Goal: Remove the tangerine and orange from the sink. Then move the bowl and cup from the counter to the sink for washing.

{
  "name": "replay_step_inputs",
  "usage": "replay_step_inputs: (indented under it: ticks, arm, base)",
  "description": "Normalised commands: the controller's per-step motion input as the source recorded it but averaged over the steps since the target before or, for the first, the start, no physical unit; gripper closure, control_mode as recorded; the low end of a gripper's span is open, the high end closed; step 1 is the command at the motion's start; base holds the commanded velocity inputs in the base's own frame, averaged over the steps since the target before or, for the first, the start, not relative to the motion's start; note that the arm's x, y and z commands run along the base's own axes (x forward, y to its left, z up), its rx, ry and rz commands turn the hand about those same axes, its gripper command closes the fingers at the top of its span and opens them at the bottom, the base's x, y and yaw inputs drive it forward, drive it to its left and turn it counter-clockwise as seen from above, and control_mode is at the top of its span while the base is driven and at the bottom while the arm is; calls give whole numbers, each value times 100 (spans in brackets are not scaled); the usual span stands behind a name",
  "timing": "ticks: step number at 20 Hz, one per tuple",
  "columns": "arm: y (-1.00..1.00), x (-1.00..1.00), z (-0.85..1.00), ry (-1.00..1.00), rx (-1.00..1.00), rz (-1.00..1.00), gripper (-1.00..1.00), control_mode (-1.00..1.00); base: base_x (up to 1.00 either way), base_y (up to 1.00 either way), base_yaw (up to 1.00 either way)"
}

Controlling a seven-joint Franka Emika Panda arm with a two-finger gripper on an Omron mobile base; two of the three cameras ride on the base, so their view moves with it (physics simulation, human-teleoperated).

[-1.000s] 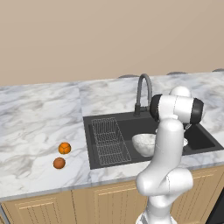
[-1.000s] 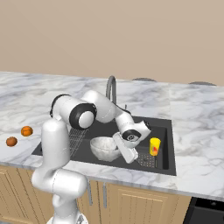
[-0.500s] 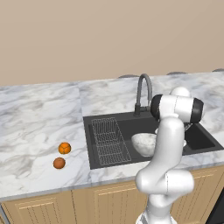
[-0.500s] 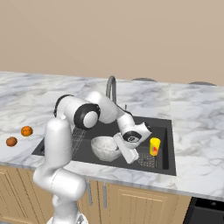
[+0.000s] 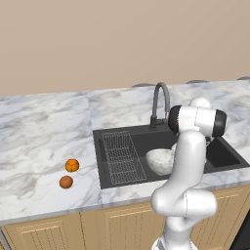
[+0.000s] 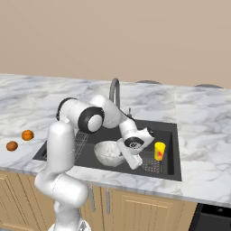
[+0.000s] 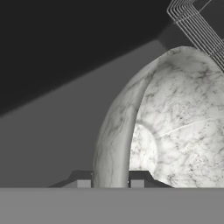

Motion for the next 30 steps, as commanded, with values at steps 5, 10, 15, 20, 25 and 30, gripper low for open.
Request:
replay_step_inputs:
  ticks: [5, 10, 15, 20, 25, 30]
  arm:
    - [1, 12, -10, -1, -5, 0, 100, -100]
    - [2, 13, -11, -1, -3, 0, 100, -100]
    - [3, 13, -12, -2, -2, 0, 100, -100]
    - [3, 14, -13, -3, -1, 0, 100, -100]
    - [3, 16, -13, -2, 0, 0, 100, -100]
    - [2, 16, -13, -1, 0, 0, 100, -100]
  base:
    - [0, 0, 0]
    - [0, 0, 0]
    - [0, 0, 0]
    - [0, 0, 0]
    - [0, 0, 0]
    - [0, 0, 0]
